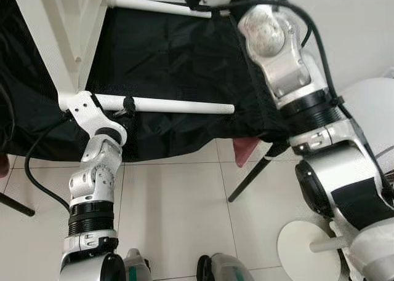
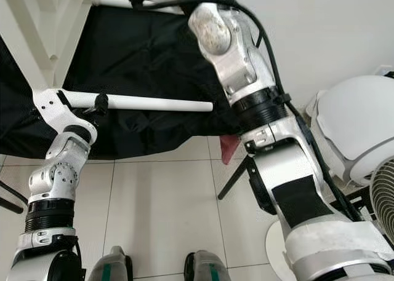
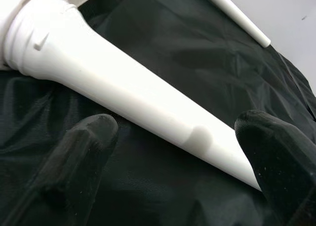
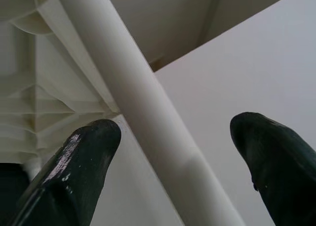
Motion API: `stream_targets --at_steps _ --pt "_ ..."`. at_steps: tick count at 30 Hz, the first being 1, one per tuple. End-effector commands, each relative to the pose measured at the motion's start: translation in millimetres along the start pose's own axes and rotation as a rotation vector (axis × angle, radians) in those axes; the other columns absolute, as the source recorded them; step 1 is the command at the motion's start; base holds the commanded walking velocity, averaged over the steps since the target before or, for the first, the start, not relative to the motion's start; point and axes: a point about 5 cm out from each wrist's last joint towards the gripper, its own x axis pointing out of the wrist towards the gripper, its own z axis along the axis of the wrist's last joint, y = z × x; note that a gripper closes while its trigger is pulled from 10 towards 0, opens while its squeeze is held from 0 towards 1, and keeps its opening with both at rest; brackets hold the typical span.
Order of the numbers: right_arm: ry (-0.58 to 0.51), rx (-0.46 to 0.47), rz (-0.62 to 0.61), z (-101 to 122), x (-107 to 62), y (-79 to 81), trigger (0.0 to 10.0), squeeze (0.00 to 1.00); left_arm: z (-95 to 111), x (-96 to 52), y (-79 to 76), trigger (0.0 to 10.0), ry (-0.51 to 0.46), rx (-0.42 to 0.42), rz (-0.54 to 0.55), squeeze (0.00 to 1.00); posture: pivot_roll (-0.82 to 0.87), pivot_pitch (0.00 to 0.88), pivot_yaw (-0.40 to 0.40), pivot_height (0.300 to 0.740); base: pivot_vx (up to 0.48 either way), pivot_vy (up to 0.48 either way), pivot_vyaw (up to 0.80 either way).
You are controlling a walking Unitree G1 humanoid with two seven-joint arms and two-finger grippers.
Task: Building children table
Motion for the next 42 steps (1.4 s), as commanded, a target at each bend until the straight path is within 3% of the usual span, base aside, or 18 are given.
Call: stream_targets --at_steps 1,7,17,31,42 --pt "-0.012 0.016 0.009 -0.1 -4.3 -1.8 10.0 0.0 -1.5 -1.6 0.4 10.0 -0.002 0.011 0.007 0.0 0.05 0.051 -0.072 0.74 0.0 0.0 0.0" --pt "0.028 0.002 0.008 -7.4 -6.3 0.0 10.0 0.0 -0.8 -0.7 0.0 10.0 -0.001 0.015 0.002 0.0 0.05 0.046 -0.067 0.74 0.0 0.0 0.0" --pt "0.053 -0.045 -0.004 -3.4 18.1 -14.3 10.0 0.0 0.7 0.6 -0.5 10.0 -0.003 0.015 0.002 0.0 0.04 0.05 -0.061 0.74 0.0 0.0 0.0" --pt "0.121 -0.118 0.157 -3.3 38.1 -5.1 10.0 0.0 2.0 1.3 -0.8 10.0 -0.009 0.012 0.002 0.0 0.04 0.053 -0.062 0.74 0.0 0.0 0.0" --pt "0.172 -0.16 0.137 -1.8 52.0 -11.5 10.0 0.0 0.4 1.2 -0.6 10.0 0.002 0.017 -0.005 0.0 0.03 0.053 -0.059 0.74 0.0 0.0 0.0"
